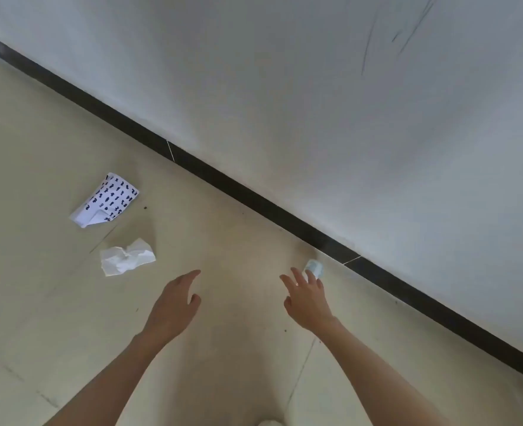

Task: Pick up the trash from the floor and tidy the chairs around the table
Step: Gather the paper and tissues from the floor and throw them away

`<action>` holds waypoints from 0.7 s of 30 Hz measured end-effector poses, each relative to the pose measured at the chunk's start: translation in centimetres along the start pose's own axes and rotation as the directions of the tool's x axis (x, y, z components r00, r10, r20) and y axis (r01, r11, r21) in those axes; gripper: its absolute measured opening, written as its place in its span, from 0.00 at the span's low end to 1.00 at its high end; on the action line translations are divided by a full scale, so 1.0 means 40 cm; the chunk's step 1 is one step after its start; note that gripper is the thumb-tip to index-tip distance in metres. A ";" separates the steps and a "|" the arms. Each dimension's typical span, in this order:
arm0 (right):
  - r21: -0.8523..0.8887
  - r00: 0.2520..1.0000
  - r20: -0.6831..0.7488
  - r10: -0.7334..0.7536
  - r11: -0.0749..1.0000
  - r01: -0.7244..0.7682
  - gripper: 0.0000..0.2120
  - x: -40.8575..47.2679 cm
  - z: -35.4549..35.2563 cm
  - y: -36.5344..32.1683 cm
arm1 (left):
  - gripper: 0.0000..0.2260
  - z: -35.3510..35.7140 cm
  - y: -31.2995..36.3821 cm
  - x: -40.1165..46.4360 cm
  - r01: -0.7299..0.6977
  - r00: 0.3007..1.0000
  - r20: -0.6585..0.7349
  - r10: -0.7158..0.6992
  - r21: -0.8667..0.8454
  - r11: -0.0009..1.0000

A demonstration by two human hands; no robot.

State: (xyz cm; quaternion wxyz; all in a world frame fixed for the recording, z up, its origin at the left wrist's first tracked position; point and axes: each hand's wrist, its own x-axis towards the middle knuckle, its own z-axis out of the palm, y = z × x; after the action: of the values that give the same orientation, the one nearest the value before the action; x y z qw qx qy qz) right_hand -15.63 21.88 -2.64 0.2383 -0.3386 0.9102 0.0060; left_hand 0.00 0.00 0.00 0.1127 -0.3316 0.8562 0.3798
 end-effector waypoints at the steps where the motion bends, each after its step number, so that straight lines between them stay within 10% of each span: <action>1: -0.022 0.999 -0.019 0.046 0.999 -0.047 0.22 0.029 0.040 0.010 | 0.23 0.022 -0.033 0.027 -0.020 1.000 -0.023 0.021 0.042 0.999; 7: 0.067 0.915 -0.151 0.375 0.927 -0.369 0.29 0.186 0.218 0.069 | 0.23 0.123 -0.188 0.189 -0.039 0.991 -0.123 0.054 0.122 0.992; 14: 0.215 0.938 -0.204 0.279 0.948 -0.236 0.37 0.186 0.238 0.005 | 0.20 0.141 -0.195 0.124 -0.049 0.991 -0.124 0.050 0.010 0.999; 21: 0.337 0.975 -0.210 0.076 0.942 -0.001 0.44 0.279 0.177 -0.182 | 0.26 0.011 -0.323 0.248 0.153 0.889 -0.450 -0.087 0.111 0.982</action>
State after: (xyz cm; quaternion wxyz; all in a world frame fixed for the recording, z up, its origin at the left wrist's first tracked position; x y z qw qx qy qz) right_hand -15.41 10.63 -12.69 0.1901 -0.2737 0.9252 -0.1812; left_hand 0.95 -10.83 -12.15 -0.0382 -0.4528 0.8622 0.2240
